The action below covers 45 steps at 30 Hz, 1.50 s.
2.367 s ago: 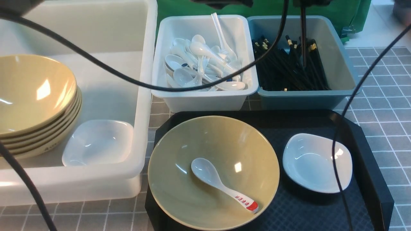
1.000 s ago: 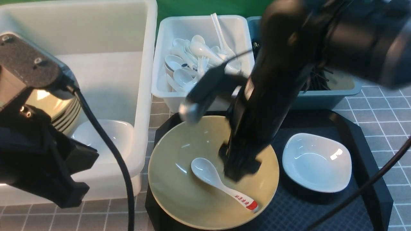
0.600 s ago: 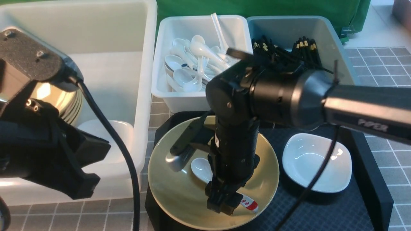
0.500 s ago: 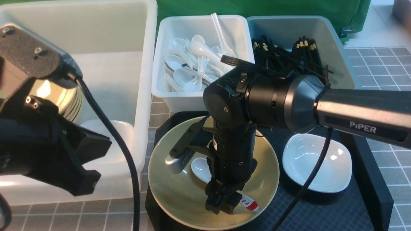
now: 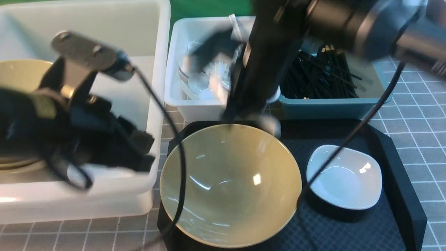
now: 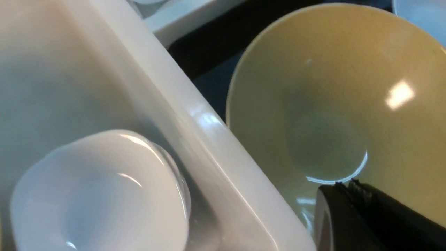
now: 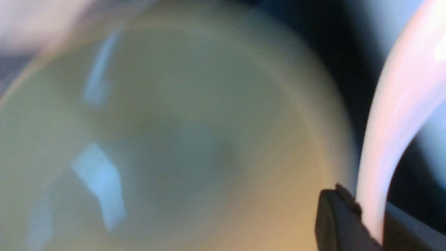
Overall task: On grey table put chopsticks spoon bowls plates into blue grey white boxes.
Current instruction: 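Place the white spoon into the bin of spoons with the right gripper, then grasp the large bowl on the tray by its rim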
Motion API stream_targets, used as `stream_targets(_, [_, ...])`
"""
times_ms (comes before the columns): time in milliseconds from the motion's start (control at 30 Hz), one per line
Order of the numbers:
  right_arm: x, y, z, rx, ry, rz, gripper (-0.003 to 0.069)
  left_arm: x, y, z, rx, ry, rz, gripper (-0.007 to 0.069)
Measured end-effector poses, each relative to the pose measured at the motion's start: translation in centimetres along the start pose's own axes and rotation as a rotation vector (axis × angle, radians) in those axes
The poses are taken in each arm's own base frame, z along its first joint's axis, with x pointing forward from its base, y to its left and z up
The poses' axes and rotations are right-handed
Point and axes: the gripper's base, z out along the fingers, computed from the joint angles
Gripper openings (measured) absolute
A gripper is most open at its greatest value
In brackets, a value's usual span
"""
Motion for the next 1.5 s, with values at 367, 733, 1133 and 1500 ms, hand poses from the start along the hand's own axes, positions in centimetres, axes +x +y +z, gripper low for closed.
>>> stream_targets(367, [-4.6,-6.8,2.8,0.132,-0.409,0.208,0.0066,-6.7,4.4,1.1,-0.001,0.030,-0.028,-0.0011])
stream_targets(733, [-3.6,-9.4,6.7,0.134,-0.343,0.331,0.0556,-7.3,4.7,3.0,0.056,0.098,-0.059,0.0111])
stream_targets(1133, [-1.4,-7.6,-10.6,0.158,-0.262,0.107,0.0500,-11.1,1.3,9.8,0.165,0.329,0.170,0.0501])
stream_targets(1500, [6.1,-4.3,-18.5,0.149,-0.229,0.085,0.0288,-9.0,0.0,20.2,0.078,0.554,0.353,0.0490])
